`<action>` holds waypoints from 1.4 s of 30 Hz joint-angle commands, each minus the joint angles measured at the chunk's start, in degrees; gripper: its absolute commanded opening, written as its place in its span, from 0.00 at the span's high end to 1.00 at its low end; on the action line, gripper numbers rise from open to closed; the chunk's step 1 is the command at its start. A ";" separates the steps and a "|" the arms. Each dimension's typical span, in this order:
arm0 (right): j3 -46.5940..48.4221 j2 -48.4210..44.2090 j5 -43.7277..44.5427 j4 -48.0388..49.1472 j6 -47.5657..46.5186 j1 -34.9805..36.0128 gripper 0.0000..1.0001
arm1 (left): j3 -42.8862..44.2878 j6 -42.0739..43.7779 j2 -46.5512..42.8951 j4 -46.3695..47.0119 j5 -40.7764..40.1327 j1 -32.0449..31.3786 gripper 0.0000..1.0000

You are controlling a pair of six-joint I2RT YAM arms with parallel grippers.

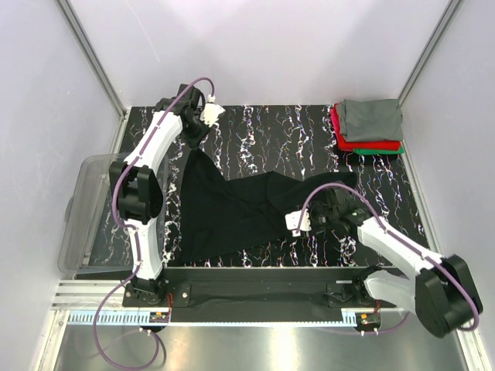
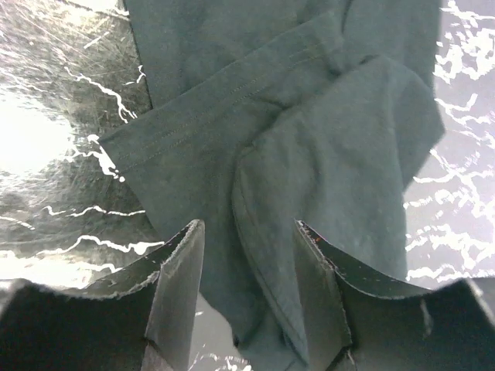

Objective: Fold and stack the t-shirts
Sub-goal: Flatten the tshirt out

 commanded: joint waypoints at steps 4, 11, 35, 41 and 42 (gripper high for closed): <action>3.20 5.96 0.62 5.20 -3.81 1.49 0.46 | -0.09 -0.96 -4.64 1.61 -0.73 0.05 1.00; 1.54 10.61 6.77 13.97 -4.16 2.80 0.68 | 0.26 -0.87 -4.82 1.52 -1.35 0.05 1.00; 48.63 48.22 31.29 25.85 21.31 -7.74 0.97 | 0.96 -0.52 -3.76 1.61 -1.70 -1.27 1.00; 59.62 54.03 34.37 24.71 24.14 -10.81 1.00 | 0.87 -0.26 -3.67 1.52 -2.49 -1.97 1.00; 62.33 54.73 34.72 24.45 24.49 -11.43 1.00 | 0.79 -0.17 -3.67 1.60 -2.66 -2.06 1.00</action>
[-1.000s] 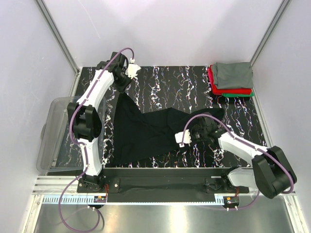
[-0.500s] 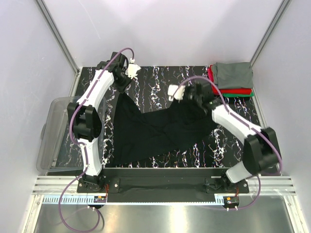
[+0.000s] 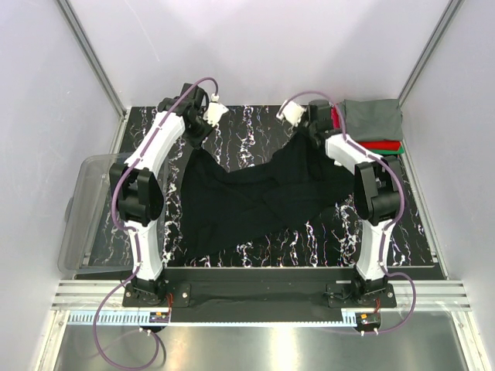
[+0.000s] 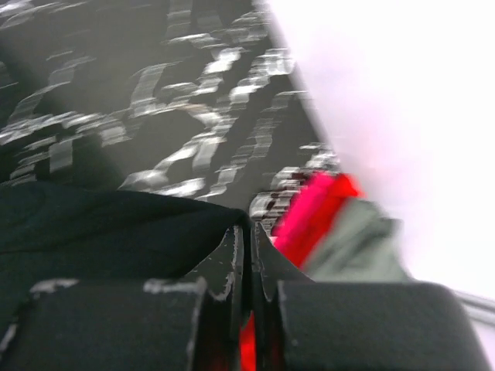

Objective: Fold and stack the t-shirts
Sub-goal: Flatten the tshirt out

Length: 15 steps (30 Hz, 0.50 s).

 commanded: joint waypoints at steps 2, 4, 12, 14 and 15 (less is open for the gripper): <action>11.26 2.69 5.68 1.15 4.32 -3.35 0.96 | 0.81 0.27 -2.36 1.58 -1.51 -0.59 1.00; 16.10 4.90 10.40 -0.79 5.37 -4.23 0.69 | 0.72 0.36 -2.28 1.58 -1.77 -0.68 1.00; 2.87 -7.55 0.44 -3.60 8.98 -5.20 0.48 | 0.46 0.79 -2.80 1.58 -2.56 -1.82 1.00; -0.14 -10.89 -0.29 -5.71 9.59 -5.29 0.46 | 0.37 0.88 -2.80 1.50 -2.82 -2.00 1.00; -2.41 -11.78 -0.90 -6.33 10.38 -5.46 0.43 | 0.37 0.88 -2.71 1.50 -2.83 -2.09 1.00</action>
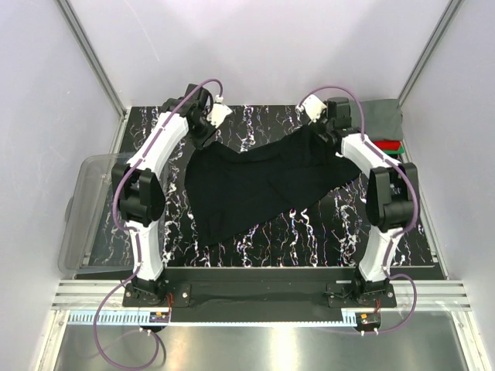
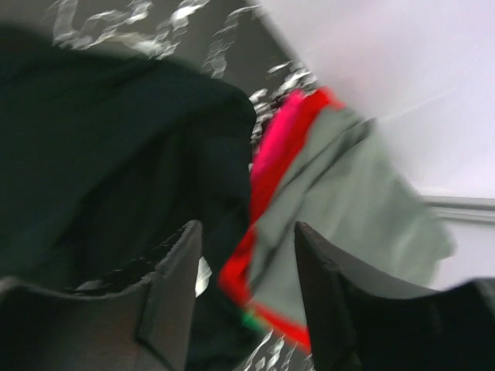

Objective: Fold and stack the t-shirts
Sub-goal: Flatten the tshirt out

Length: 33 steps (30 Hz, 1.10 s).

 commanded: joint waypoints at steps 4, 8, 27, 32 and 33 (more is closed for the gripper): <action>-6.50 -10.38 -4.73 -7.67 8.23 -0.13 0.37 | 0.37 0.49 -2.36 1.50 -1.36 -0.80 1.00; -5.09 -8.89 -13.59 -17.62 10.80 -0.49 0.36 | 0.80 0.58 -1.92 1.49 -1.19 -1.15 1.00; 13.63 12.11 -14.66 -29.66 11.68 -1.01 0.45 | 0.46 1.11 -1.40 1.06 -2.06 -2.12 1.00; 15.30 12.56 -16.33 -33.44 10.98 -1.19 0.92 | 0.72 1.28 -1.04 1.14 -2.06 -2.12 1.00; 15.30 12.04 -17.12 -34.23 10.98 -1.28 0.97 | 0.81 1.54 -1.13 1.06 -2.15 -2.12 1.00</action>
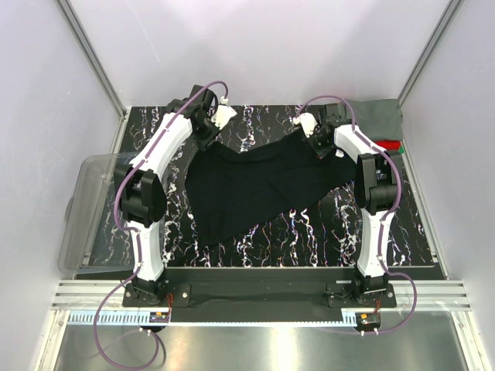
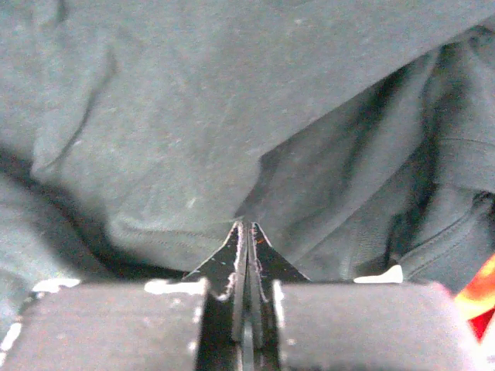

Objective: Fold and stack the t-shirts
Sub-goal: Flatten the tshirt out

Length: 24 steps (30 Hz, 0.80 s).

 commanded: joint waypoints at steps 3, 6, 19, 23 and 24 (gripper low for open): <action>3.45 -4.24 -5.22 -3.97 0.84 -0.66 1.00 | 1.77 1.48 -2.03 1.08 -3.29 -0.22 1.00; 5.65 -8.98 -6.97 -3.97 0.93 -0.58 1.00 | 3.79 1.83 -2.99 1.34 -4.35 0.22 1.00; 9.34 -7.00 -3.28 -9.05 1.37 -2.33 0.59 | 6.88 1.57 -4.58 2.40 -4.36 1.19 1.00; 12.15 -1.88 -12.39 -18.19 1.46 -4.88 0.54 | 5.64 1.92 -5.19 2.48 -4.62 1.10 1.00; 12.33 -1.53 -13.74 -20.73 0.41 -5.15 0.52 | 5.29 2.01 -5.28 2.40 -4.79 1.10 1.00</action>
